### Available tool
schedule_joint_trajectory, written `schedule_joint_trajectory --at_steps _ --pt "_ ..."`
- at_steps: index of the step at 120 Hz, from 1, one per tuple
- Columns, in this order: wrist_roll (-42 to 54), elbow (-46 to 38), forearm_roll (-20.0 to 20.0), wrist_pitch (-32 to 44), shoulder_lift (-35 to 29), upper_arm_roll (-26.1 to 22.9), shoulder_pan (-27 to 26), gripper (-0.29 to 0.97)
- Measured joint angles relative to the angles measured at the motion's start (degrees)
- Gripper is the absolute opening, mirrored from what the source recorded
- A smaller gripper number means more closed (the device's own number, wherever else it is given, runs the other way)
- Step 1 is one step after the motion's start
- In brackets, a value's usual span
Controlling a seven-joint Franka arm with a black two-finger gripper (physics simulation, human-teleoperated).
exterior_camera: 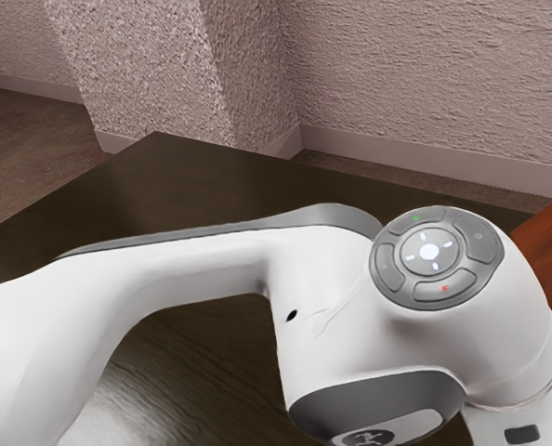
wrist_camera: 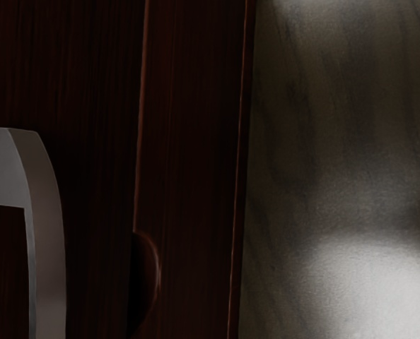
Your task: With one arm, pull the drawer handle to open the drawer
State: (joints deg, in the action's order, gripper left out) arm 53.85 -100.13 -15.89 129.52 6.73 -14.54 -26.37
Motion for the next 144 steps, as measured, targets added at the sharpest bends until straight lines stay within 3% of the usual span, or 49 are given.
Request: schedule_joint_trajectory --at_steps 54,68,83,94,114,132,144 --pt "-0.7 -0.1 -0.3 0.1 0.2 2.1 -0.6 0.67" --pt "-0.8 -0.6 -0.3 0.2 0.2 2.4 -1.1 0.74" --pt "-0.7 -1.7 -0.1 0.2 -0.1 2.5 -1.3 0.94" --pt "-0.6 -3.0 0.0 0.2 -1.4 2.5 -1.5 0.83" --pt "-0.7 -4.6 -0.4 0.2 -2.9 2.6 -1.8 0.8" --pt "-0.9 -7.6 -0.6 0.5 -5.5 2.5 -2.2 0.69" --pt "-1.1 -9.2 -0.7 0.8 -6.7 3.1 -3.0 0.69"
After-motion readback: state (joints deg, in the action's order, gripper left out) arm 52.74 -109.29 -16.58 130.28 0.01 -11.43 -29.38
